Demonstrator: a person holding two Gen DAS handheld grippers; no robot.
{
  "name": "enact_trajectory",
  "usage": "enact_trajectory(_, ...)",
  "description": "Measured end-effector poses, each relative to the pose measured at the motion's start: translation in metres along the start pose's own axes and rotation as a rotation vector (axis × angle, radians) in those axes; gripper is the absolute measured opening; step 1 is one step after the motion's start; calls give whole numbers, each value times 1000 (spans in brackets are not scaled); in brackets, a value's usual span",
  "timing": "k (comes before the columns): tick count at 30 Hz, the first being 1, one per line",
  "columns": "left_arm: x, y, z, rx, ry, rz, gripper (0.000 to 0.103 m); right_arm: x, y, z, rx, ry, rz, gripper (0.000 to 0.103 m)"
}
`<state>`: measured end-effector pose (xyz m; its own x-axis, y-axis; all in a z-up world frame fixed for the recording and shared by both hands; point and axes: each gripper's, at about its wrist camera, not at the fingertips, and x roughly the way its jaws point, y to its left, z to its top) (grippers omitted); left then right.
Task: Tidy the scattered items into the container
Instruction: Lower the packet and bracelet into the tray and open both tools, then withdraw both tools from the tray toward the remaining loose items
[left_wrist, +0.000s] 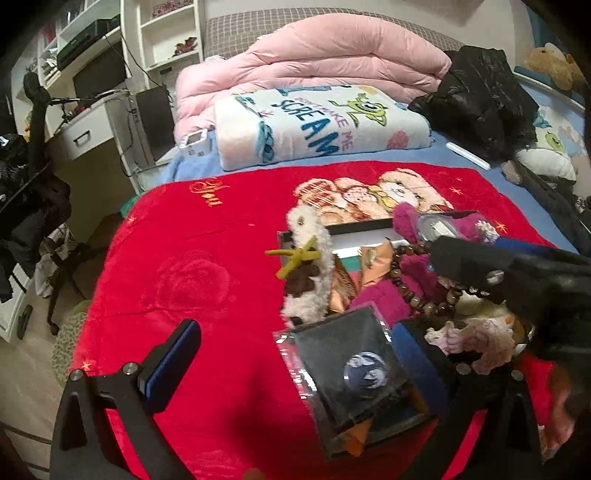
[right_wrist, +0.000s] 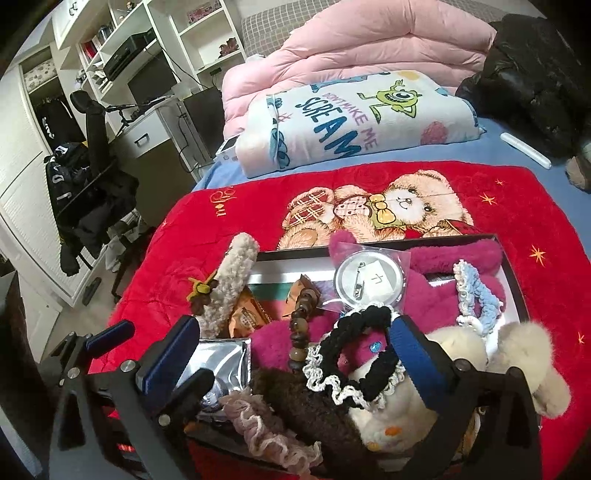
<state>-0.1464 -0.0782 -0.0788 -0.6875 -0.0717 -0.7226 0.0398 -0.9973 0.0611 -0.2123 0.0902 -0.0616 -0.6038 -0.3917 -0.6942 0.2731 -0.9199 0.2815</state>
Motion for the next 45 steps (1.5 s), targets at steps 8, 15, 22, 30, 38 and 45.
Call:
enact_trajectory(8, -25, 22, 7, -91, -51, -20, 103, -31, 2, 13, 4, -40, 19, 103)
enact_trajectory(15, -46, 33, 8, -154, -90, -60, 103, -69, 6, 18, -9, -78, 27, 103)
enact_trajectory(22, -87, 27, 3, -99, -135, -37, 103, -117, 0, 8, -6, -118, 16, 103)
enact_trajectory(30, -148, 17, -7, -85, -208, -61, 103, -188, -20, -11, -22, -180, 26, 103)
enact_trajectory(38, -185, -18, -26, -35, -228, -26, 103, -241, -39, -33, -6, -246, 47, 103)
enact_trajectory(45, -193, -57, -51, -25, -221, -88, 103, -259, -51, -58, -20, -271, 82, 103)
